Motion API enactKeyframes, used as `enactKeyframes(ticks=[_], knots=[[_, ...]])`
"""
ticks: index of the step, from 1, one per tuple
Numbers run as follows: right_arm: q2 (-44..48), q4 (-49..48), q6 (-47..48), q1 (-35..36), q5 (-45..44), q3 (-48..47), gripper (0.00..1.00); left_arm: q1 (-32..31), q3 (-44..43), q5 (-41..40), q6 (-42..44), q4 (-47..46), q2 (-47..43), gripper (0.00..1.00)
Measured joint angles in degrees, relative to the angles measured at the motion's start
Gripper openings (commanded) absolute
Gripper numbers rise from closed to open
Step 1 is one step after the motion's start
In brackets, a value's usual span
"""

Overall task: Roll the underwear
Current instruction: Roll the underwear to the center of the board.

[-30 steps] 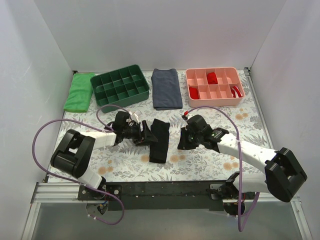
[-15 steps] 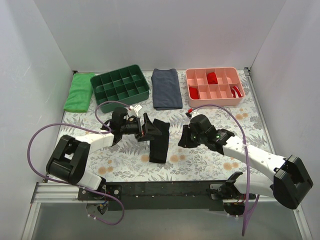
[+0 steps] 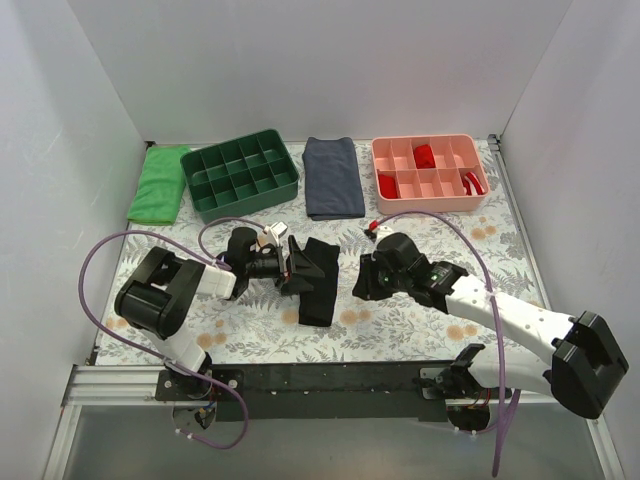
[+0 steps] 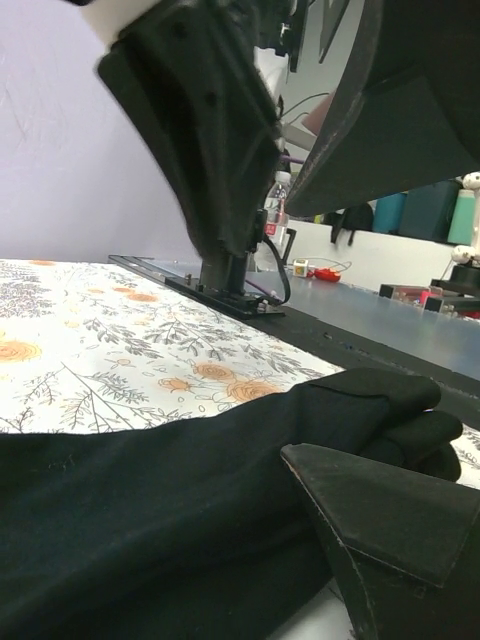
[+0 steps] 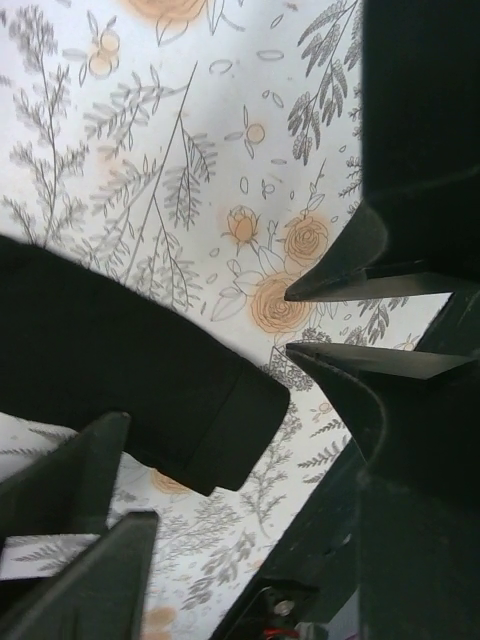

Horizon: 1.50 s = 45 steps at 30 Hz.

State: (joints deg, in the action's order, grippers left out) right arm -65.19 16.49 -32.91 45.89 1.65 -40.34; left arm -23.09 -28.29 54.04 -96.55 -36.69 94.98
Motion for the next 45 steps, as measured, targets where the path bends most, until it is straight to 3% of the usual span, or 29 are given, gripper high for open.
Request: enactKeyframes(ticks=[5, 14, 33, 45], knots=[[-2.12, -0.46, 4.44, 6.45, -0.07, 0.00, 0.36, 0.00, 0.00, -0.37, -0.24, -1.22, 0.87, 0.98], [-3.85, -3.15, 13.62, 17.00, -2.40, 0.00, 0.54, 0.00, 0.55, -3.10, 1.66, 2.27, 0.83, 0.98], [-14.14, -3.63, 31.21, 27.19, -10.05, -8.90, 0.58, 0.00, -2.78, -4.85, 1.70, 10.97, 1.33, 0.98], [-22.34, -4.92, 38.10, 29.59, -14.95, -9.66, 0.59, 0.37, -4.79, -3.21, 1.84, 13.70, 3.10, 0.98]])
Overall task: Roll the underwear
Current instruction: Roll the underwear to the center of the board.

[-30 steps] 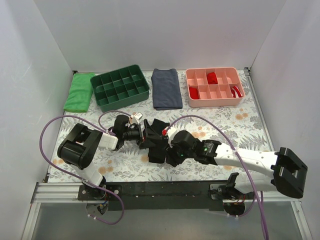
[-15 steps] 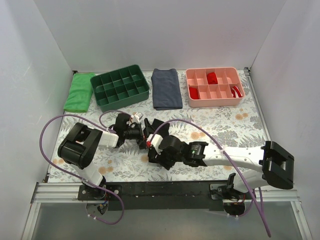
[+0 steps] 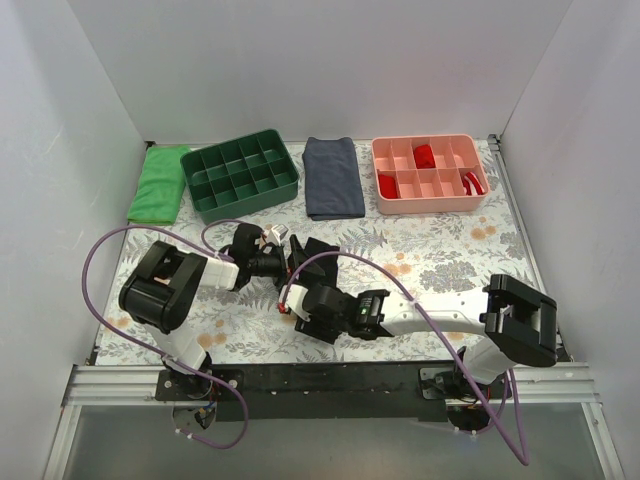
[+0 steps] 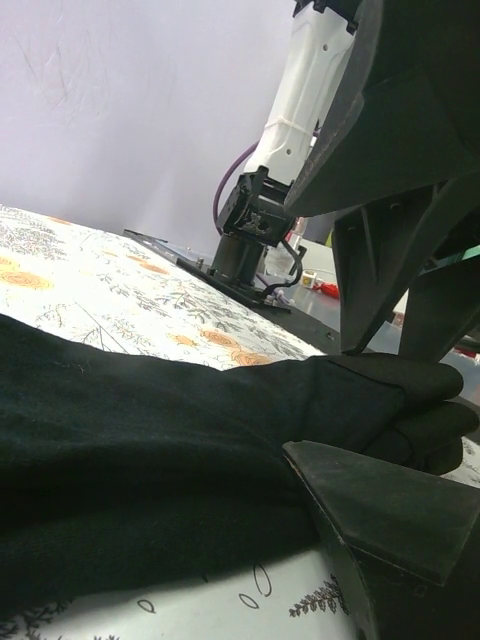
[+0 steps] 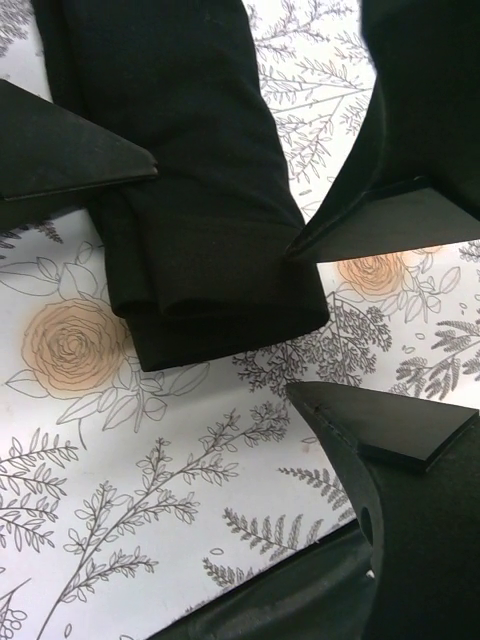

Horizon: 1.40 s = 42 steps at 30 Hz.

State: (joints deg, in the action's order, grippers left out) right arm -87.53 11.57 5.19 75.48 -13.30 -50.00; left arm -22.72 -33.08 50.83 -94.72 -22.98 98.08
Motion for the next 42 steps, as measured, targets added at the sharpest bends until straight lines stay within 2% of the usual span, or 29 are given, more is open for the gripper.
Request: enactKeyframes(ticks=[18, 28, 35, 42], knots=[[-5.57, -7.72, 4.61, 1.05, -3.52, 1.51, 0.59, 0.22, -2.16, 1.79, 0.92, 2.95, 1.64, 0.98], [-8.17, -13.57, 4.66, 1.84, -8.02, 1.60, 0.54, 0.35, -2.64, 2.43, 1.55, 3.72, 2.01, 0.98], [-8.07, -14.12, 3.96, 1.90, -8.63, 1.70, 0.64, 0.39, -2.97, 2.84, 1.97, 3.98, 2.32, 0.98], [-5.62, -10.19, 3.63, 1.99, -6.36, 2.16, 0.65, 0.50, -5.14, 5.16, 3.13, 6.12, 4.35, 0.98]])
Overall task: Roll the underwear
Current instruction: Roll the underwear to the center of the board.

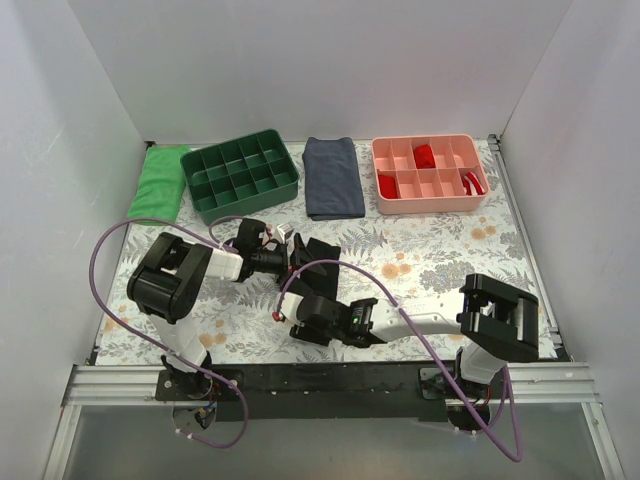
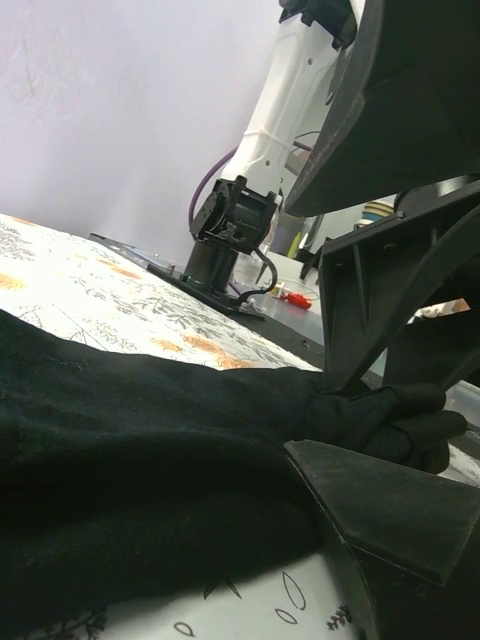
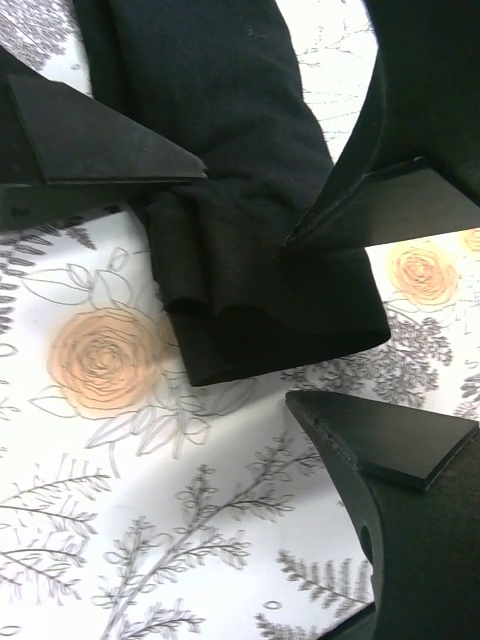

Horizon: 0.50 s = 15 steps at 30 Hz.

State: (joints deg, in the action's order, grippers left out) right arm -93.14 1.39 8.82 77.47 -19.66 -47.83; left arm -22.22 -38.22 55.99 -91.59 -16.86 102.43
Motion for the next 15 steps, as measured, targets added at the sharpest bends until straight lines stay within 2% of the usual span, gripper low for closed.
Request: enactKeyframes(ticks=[15], knots=[[1.75, -0.68, 1.75, 0.33, -1.40, 2.51, 0.64, 0.11, -1.68, 1.66, 2.05, 2.54, 1.07, 0.98]])
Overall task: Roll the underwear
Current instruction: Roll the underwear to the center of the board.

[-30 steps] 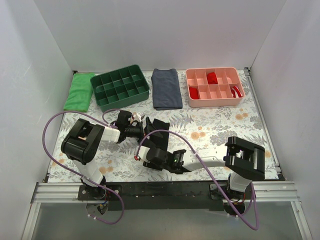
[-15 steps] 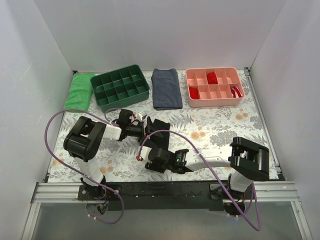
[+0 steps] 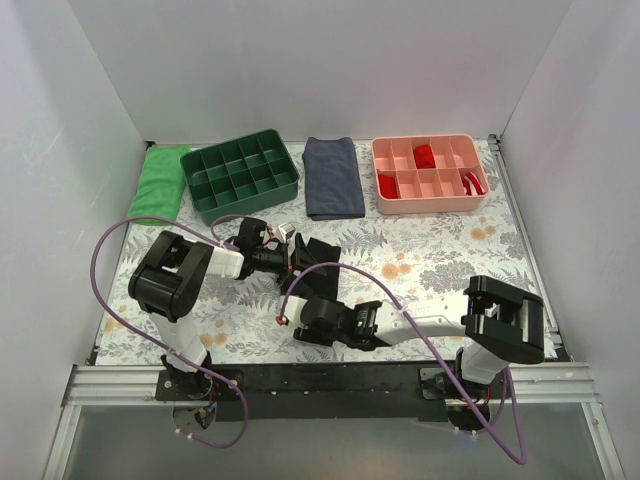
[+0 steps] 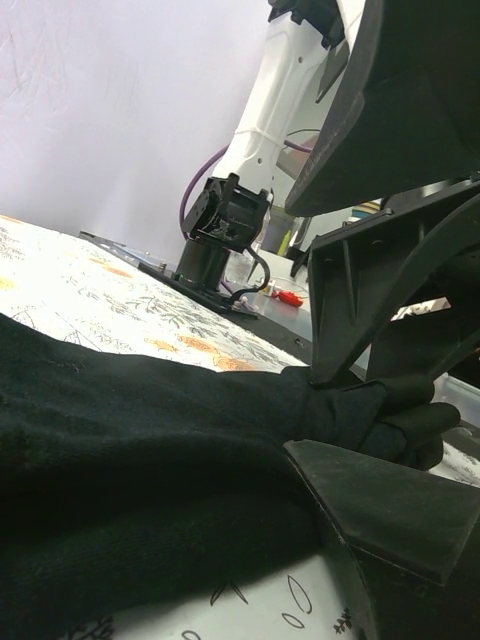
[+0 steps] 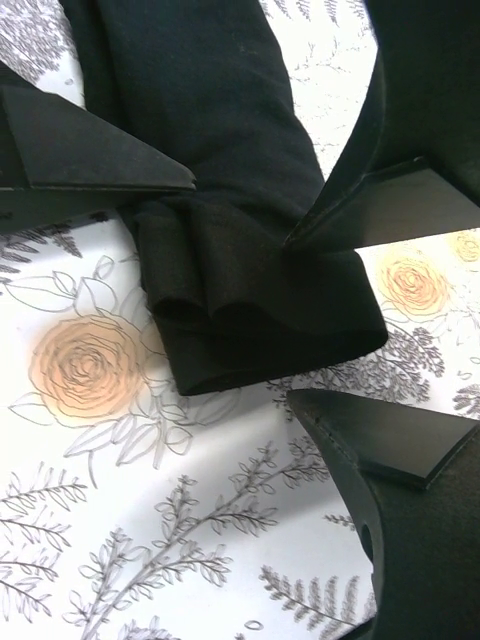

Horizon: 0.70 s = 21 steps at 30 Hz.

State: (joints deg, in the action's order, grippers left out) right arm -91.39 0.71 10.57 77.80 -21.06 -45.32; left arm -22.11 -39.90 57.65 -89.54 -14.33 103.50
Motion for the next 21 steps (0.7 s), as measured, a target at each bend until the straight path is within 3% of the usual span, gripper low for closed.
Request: enactKeyframes(ticks=[6, 13, 21], knots=[[-1.53, -3.19, 1.09, 0.00, -1.68, -0.09, 0.57, 0.04, -0.04, 0.07, 0.31, 0.31, 0.00, 0.98], [-3.32, -4.50, 1.46, 0.33, -3.02, -0.39, 0.22, 0.13, -0.11, 0.26, 0.76, 0.55, 0.00, 0.98], [-3.89, -2.62, 1.60, 0.15, -2.32, -1.99, 0.11, 0.46, -0.26, 0.31, 1.33, 1.29, -0.11, 0.98]])
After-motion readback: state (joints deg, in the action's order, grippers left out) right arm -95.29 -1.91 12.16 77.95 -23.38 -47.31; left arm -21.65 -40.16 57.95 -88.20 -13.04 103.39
